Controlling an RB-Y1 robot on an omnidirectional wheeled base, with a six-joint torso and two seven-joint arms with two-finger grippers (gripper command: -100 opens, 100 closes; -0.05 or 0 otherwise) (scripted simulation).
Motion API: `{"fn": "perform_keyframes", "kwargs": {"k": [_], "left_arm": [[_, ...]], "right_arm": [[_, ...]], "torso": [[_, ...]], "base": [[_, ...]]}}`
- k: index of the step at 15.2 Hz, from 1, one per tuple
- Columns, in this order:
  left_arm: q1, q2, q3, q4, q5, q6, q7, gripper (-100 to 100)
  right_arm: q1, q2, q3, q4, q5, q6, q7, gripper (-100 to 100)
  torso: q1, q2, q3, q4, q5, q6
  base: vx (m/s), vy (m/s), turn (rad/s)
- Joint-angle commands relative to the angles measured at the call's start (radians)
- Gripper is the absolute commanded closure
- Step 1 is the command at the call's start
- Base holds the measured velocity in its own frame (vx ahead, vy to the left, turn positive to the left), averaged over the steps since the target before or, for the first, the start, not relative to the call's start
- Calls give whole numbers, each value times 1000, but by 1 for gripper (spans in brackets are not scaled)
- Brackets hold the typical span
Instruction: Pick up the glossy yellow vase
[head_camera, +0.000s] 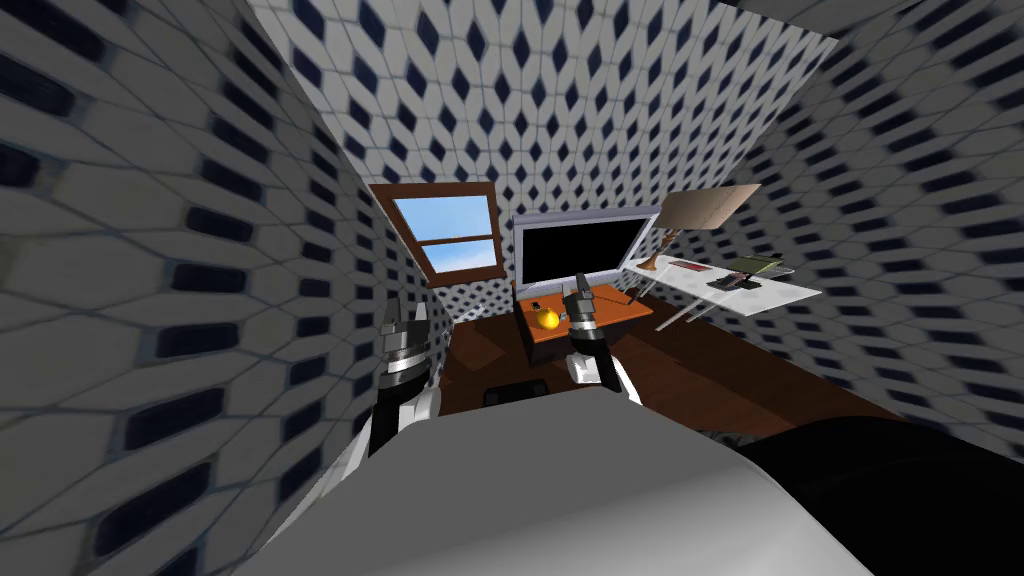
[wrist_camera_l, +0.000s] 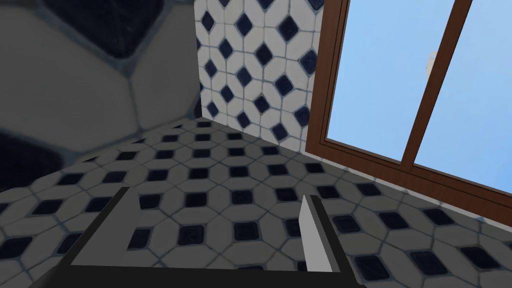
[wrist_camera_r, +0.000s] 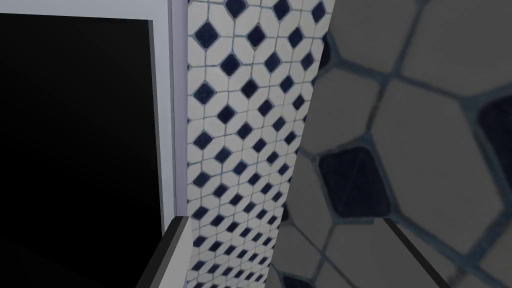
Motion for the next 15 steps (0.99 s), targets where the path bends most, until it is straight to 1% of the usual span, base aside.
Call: {"fn": "perform_keyframes", "kwargs": {"k": [1, 2, 3, 4, 5, 6, 7, 8, 9, 10, 11, 12, 13, 14, 15], "left_arm": [[0, 0, 0, 0, 0, 0, 0, 0], [0, 0, 0, 0, 0, 0, 0, 0], [0, 0, 0, 0, 0, 0, 0, 0], [0, 0, 0, 0, 0, 0, 0, 0], [0, 0, 0, 0, 0, 0, 0, 0], [0, 0, 0, 0, 0, 0, 0, 0], [0, 0, 0, 0, 0, 0, 0, 0], [0, 0, 0, 0, 0, 0, 0, 0], [0, 0, 0, 0, 0, 0, 0, 0], [0, 0, 0, 0, 0, 0, 0, 0], [0, 0, 0, 0, 0, 0, 0, 0], [0, 0, 0, 0, 0, 0, 0, 0], [0, 0, 0, 0, 0, 0, 0, 0], [0, 0, 0, 0, 0, 0, 0, 0], [0, 0, 0, 0, 0, 0, 0, 0]], "right_arm": [[6, -49, -1, 5, 7, -1, 9, -100], [6, -49, -1, 5, 7, -1, 9, -100], [12, -84, -3, 10, 15, -2, 19, -100], [12, -85, -3, 10, 15, -2, 19, -100], [19, -120, -4, 17, 24, -3, 32, -100], [19, -124, -4, 17, 24, -3, 32, -100], [29, -158, -6, 25, 36, -5, 48, -100], [29, -163, -6, 25, 36, -5, 48, -100], [40, -197, -8, 35, 50, -6, 67, -100], [40, -203, -8, 35, 50, -6, 67, -100], [53, -235, -11, 46, 66, -8, 89, -100], [53, -243, -11, 46, 66, -8, 89, -100], [67, -276, -13, 58, 84, -10, 114, -100], [67, -284, -13, 58, 84, -10, 114, -100], [82, -316, -15, 72, 104, -12, 141, -100]], "torso": [[0, 0, 0, 0, 0, 0], [0, 0, 0, 0, 0, 0], [1, -1, 0, 0, 0, 0], [1, -2, -1, 0, 0, 0], [2, -2, -1, 0, 0, 0], [2, -2, -1, -1, 0, 0], [2, -3, -1, -1, 0, 0], [3, -3, -2, -1, 1, 0], [3, -3, -2, -1, 1, 0], [3, -4, -2, -1, 1, 0], [4, -4, -3, -1, 1, 0], [4, -5, -3, -1, 1, 0], [4, -5, -3, -1, 1, 0], [4, -5, -3, -1, 1, 0], [5, -6, -3, -1, 1, 0]], "base": [[11, 15, 8], [21, 24, 5], [31, 32, 6], [32, 33, 4], [37, 37, 7], [39, 37, 5], [47, 44, 9], [50, 43, 7], [60, 52, 11], [64, 56, 7], [72, 64, 11], [73, 59, 4], [75, 67, 13], [81, 66, 6], [86, 72, 9]]}}
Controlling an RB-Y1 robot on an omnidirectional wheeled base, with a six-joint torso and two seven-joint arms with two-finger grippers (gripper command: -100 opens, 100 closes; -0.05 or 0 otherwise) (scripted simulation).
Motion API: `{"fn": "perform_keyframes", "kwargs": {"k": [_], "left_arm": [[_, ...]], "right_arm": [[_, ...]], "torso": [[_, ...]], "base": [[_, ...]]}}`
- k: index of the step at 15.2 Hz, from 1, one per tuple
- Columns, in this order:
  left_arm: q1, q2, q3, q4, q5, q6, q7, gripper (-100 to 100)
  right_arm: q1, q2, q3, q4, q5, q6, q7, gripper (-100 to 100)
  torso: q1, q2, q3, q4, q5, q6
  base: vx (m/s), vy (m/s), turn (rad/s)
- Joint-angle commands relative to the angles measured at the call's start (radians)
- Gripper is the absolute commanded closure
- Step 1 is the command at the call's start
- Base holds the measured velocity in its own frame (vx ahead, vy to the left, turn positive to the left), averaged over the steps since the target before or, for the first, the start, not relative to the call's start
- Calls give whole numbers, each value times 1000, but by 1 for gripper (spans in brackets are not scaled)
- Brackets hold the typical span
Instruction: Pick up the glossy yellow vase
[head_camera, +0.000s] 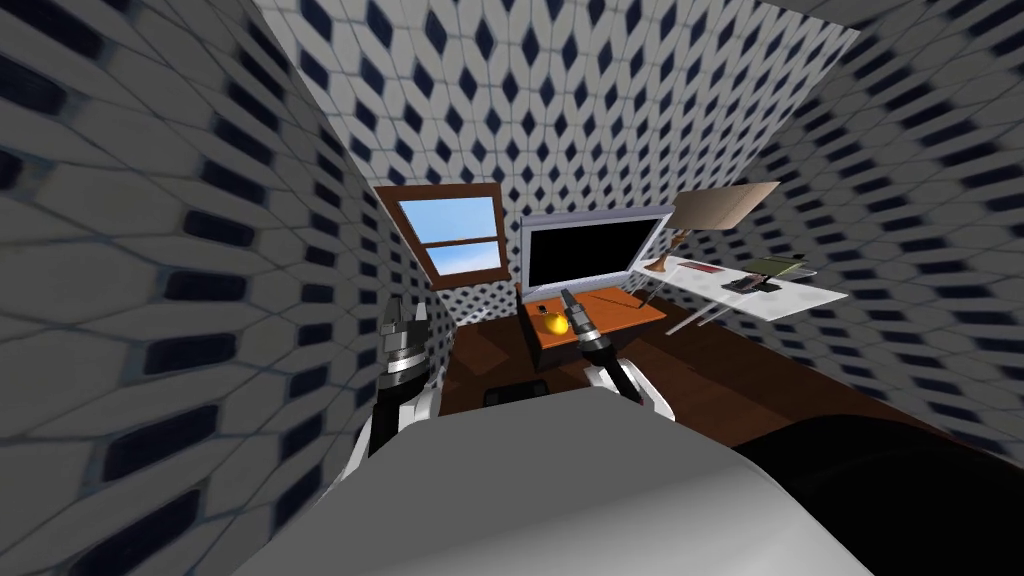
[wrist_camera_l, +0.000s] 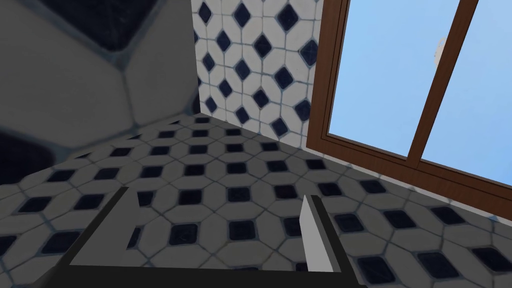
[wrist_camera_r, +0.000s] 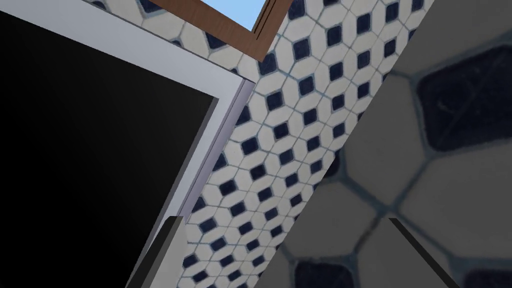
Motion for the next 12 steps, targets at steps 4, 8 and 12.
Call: {"fn": "perform_keyframes", "kwargs": {"k": [4, 8, 12], "left_arm": [[0, 0, 0, 0, 0, 0, 0, 0], [0, 0, 0, 0, 0, 0, 0, 0], [0, 0, 0, 0, 0, 0, 0, 0]], "right_arm": [[47, -106, -8, 48, 59, -10, 88, -100], [86, -190, -12, 83, 107, -14, 156, -100], [128, -271, -16, 121, 160, -18, 228, -100]], "torso": [[-1, -1, -1, 0, 0, 0], [0, -3, -2, -1, 0, 0], [0, -4, -3, -1, 0, 0]], "base": [[94, 63, 8], [121, 73, 6], [124, 75, -37]]}}
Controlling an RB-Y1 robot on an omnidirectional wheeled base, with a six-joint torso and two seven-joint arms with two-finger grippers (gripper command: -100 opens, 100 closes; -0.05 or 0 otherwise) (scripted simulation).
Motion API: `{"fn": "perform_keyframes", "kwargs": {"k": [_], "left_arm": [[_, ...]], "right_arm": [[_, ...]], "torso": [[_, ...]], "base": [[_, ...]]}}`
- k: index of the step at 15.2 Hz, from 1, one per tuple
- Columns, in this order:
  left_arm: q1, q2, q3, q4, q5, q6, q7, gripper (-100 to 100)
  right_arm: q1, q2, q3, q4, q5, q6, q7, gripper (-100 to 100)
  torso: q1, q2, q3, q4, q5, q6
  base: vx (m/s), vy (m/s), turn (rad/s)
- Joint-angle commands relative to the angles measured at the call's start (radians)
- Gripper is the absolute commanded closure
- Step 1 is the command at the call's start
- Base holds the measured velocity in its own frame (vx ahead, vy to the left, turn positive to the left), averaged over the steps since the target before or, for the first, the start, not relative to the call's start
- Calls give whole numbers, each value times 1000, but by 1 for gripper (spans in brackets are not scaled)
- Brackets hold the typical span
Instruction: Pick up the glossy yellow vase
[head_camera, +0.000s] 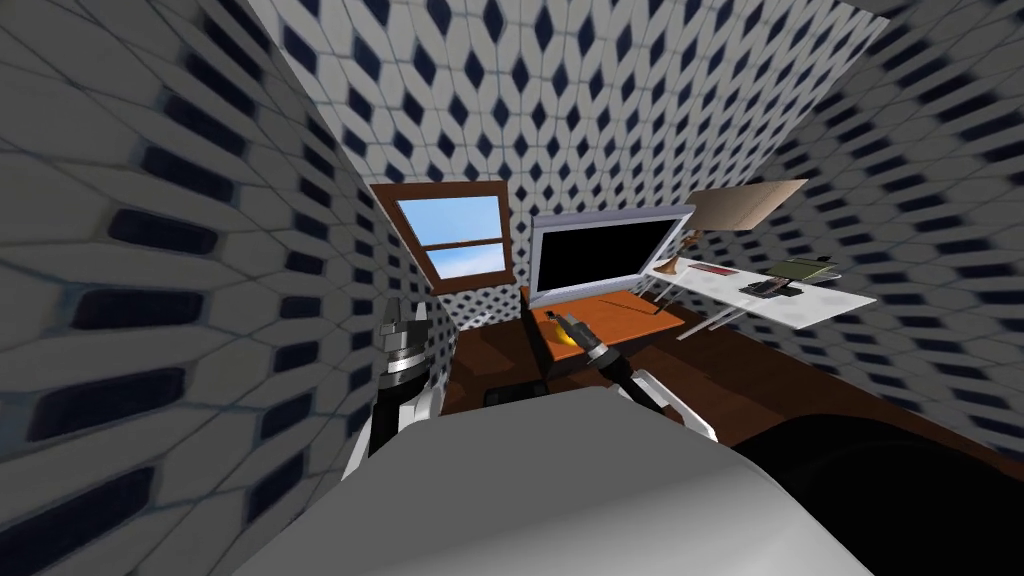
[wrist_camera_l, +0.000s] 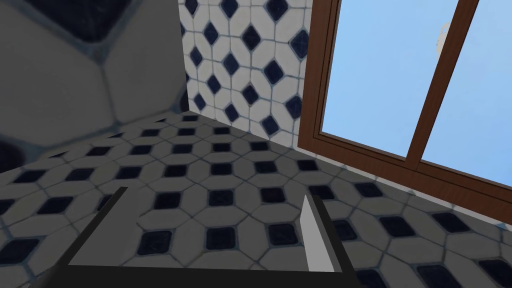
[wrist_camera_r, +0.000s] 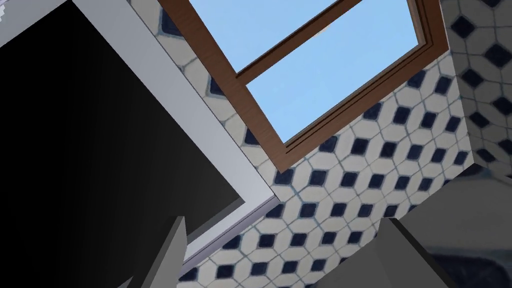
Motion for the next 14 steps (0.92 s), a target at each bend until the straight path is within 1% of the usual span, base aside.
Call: {"fn": "perform_keyframes", "kwargs": {"k": [1, 2, 3, 4, 5, 6, 7, 8, 9, 10, 11, 12, 13, 14], "left_arm": [[0, 0, 0, 0, 0, 0, 0, 0], [0, 0, 0, 0, 0, 0, 0, 0], [0, 0, 0, 0, 0, 0, 0, 0], [0, 0, 0, 0, 0, 0, 0, 0], [0, 0, 0, 0, 0, 0, 0, 0], [0, 0, 0, 0, 0, 0, 0, 0], [0, 0, 0, 0, 0, 0, 0, 0], [0, 0, 0, 0, 0, 0, 0, 0], [0, 0, 0, 0, 0, 0, 0, 0], [0, 0, 0, 0, 0, 0, 0, 0], [0, 0, 0, 0, 0, 0, 0, 0], [0, 0, 0, 0, 0, 0, 0, 0], [0, 0, 0, 0, 0, 0, 0, 0], [0, 0, 0, 0, 0, 0, 0, 0]], "right_arm": [[19, -44, -5, 17, 20, -5, 40, -100], [41, -71, -7, 37, 47, -6, 69, -100], [41, -85, -7, 37, 47, -6, 82, -100], [41, -85, -7, 37, 47, -6, 82, -100], [64, -125, -8, 58, 75, -8, 118, -100], [64, -125, -8, 58, 75, -8, 126, -100], [88, -158, -9, 80, 104, -9, 157, -100], [88, -165, -9, 80, 104, -9, 171, -100], [111, -193, -9, 101, 133, -10, 198, -100], [111, -205, -9, 101, 133, -10, 217, -100], [135, -230, -9, 123, 162, -12, 243, -100], [135, -244, -9, 123, 162, -12, 260, -100], [135, -244, -9, 123, 162, -12, 265, -100], [159, -283, -9, 146, 191, -12, 297, -100]], "torso": [[0, 0, 0, 0, 0, 0], [0, 0, 0, 0, 0, -1], [-1, -3, -1, 0, 0, -1], [-2, -4, -2, -1, 0, -1], [-3, -3, -2, -1, -1, -1], [-3, -3, -1, 0, -1, -1], [-2, -2, -1, 0, 0, -1], [-2, -2, -1, 0, 0, 0], [-2, -2, -1, 0, 0, -1], [-2, -3, -1, 0, 0, -1], [-2, -4, -2, -1, 0, -1], [-3, -5, -2, -1, 0, -1], [-4, -4, -2, -1, -1, -1], [-4, -2, -1, 0, -1, -1]], "base": [[98, 73, 1], [170, 64, 97], [187, 42, 60], [136, 19, 10], [131, 35, -5], [119, 49, -11], [127, 62, -6], [123, 51, -13], [152, 37, -12], [175, 41, -7], [176, 23, -8], [143, 18, -7], [103, 26, -2], [130, 39, -8]]}}
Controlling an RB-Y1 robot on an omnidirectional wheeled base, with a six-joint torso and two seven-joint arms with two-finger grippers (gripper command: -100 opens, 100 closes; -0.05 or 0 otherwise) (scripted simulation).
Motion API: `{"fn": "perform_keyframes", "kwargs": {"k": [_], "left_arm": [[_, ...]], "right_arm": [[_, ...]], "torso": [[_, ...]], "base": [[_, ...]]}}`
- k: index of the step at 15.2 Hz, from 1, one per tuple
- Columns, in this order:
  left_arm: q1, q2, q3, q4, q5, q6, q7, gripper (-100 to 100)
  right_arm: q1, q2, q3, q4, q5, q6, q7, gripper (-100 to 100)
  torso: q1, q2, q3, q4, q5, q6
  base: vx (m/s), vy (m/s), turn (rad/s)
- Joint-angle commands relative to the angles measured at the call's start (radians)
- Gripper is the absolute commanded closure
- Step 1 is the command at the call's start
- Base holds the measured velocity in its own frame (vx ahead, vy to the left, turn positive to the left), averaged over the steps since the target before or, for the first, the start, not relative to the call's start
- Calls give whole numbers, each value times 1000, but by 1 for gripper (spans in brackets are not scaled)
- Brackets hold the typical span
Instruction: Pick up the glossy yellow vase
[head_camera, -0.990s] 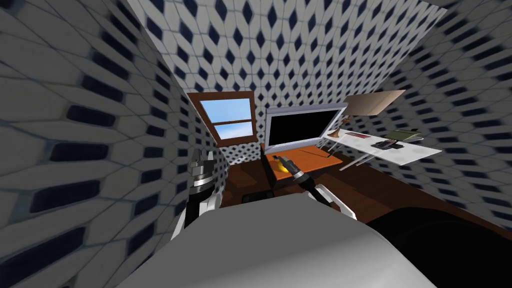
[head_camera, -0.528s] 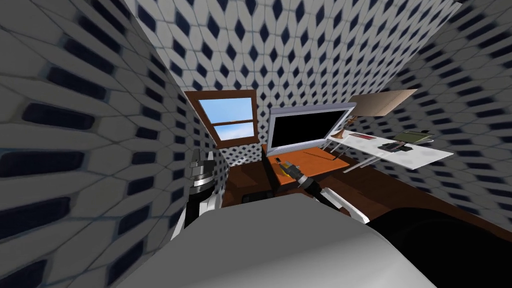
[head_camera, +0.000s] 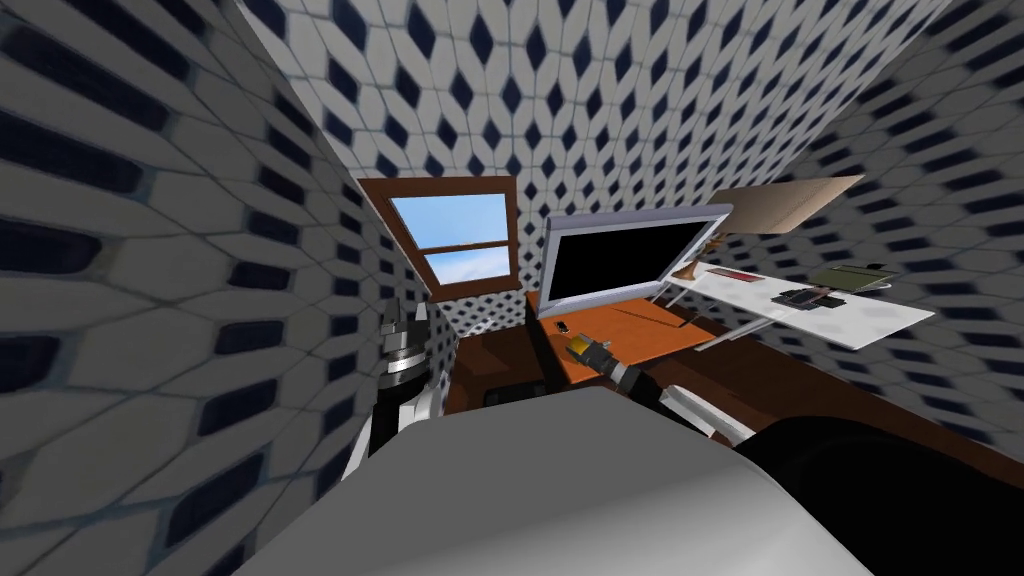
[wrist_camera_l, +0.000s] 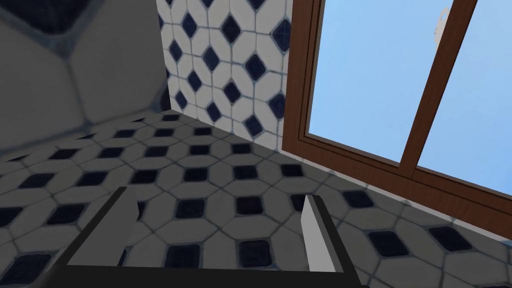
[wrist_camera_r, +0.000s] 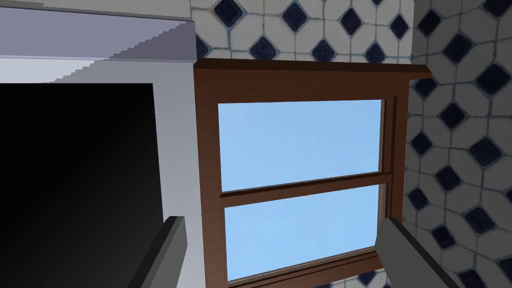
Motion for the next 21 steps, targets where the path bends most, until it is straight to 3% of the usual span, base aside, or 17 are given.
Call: {"fn": "perform_keyframes", "kwargs": {"k": [1, 2, 5, 10, 13, 18, 21], "left_arm": [[0, 0, 0, 0, 0, 0, 0, 0], [0, 0, 0, 0, 0, 0, 0, 0], [0, 0, 0, 0, 0, 0, 0, 0], [0, 0, 0, 0, 0, 0, 0, 0], [0, 0, 0, 0, 0, 0, 0, 0], [0, 0, 0, 0, 0, 0, 0, 0], [0, 0, 0, 0, 0, 0, 0, 0]], "right_arm": [[17, -25, 2, 20, 23, -3, 49, -100], [17, -25, 2, 20, 23, -3, 49, -100], [65, -99, 4, 65, 81, -4, 125, -100], [89, -135, 5, 87, 110, -4, 196, -100], [136, -204, 8, 131, 166, -5, 270, -100], [158, -236, 10, 153, 193, -4, 343, -100], [202, -298, 16, 194, 245, -3, 419, -100]], "torso": [[0, 0, 0, 0, 0, 0], [1, 0, 0, 0, 0, 0], [0, 1, 1, 0, 0, 0], [-1, -1, -1, 0, 0, 0], [-1, 1, 1, 0, 0, 0], [-1, 0, 0, 0, 0, 0], [-2, 1, 1, 0, -1, 0]], "base": [[144, 46, -9], [104, 39, -11], [124, 42, -12], [140, 20, -12], [124, 16, -19], [126, 20, -14], [126, 5, -21]]}}
